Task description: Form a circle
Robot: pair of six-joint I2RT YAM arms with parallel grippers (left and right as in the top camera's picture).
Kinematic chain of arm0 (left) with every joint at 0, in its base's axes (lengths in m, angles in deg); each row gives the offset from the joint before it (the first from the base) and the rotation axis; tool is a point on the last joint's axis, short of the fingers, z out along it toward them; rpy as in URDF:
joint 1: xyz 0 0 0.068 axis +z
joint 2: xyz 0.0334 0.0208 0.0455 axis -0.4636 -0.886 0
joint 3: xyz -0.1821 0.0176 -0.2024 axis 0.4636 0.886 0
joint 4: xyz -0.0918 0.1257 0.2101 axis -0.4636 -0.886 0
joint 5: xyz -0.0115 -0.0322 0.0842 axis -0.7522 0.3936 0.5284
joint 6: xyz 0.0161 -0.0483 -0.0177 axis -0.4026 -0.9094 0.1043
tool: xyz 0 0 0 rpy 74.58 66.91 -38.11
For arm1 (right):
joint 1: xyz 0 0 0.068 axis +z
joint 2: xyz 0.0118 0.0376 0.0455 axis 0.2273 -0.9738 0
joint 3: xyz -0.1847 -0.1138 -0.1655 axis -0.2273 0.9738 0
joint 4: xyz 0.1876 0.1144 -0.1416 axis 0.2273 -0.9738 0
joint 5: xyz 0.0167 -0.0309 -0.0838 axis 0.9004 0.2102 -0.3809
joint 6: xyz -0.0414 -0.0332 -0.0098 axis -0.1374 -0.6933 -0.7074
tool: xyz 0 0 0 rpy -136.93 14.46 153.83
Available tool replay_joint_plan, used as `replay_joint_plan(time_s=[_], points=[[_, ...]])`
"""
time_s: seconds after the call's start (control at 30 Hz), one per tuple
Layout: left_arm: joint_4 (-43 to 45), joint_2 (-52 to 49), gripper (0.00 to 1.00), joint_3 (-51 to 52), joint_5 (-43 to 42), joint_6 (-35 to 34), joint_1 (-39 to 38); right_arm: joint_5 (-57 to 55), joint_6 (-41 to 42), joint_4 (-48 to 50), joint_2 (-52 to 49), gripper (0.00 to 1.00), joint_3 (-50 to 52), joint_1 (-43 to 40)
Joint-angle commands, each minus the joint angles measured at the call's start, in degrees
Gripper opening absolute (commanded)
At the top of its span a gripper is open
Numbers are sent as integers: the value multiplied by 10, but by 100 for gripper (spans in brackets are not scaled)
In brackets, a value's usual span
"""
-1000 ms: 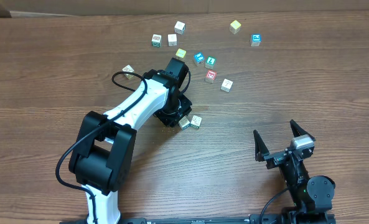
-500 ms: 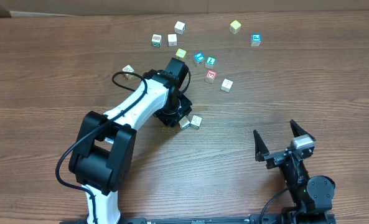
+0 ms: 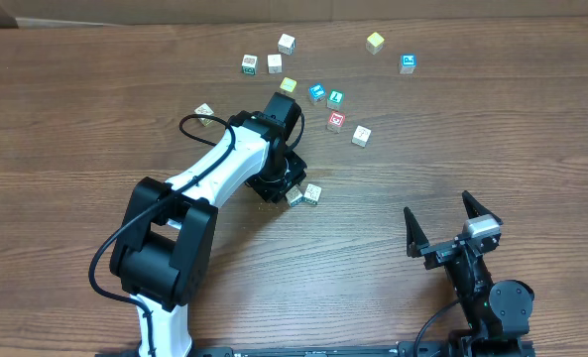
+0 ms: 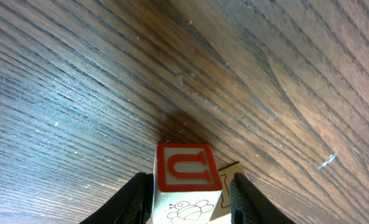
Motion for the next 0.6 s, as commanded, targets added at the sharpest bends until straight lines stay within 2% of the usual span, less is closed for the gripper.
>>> replay_joint_plan(time_s=[0.0,0.57], points=[[1,-6,38,-2,-7,0,-4,-1,-1,3,5,100,6,-1],[7,-6,37,-2,-7,25,-4,-1,-1,3,5,100,6,-1]])
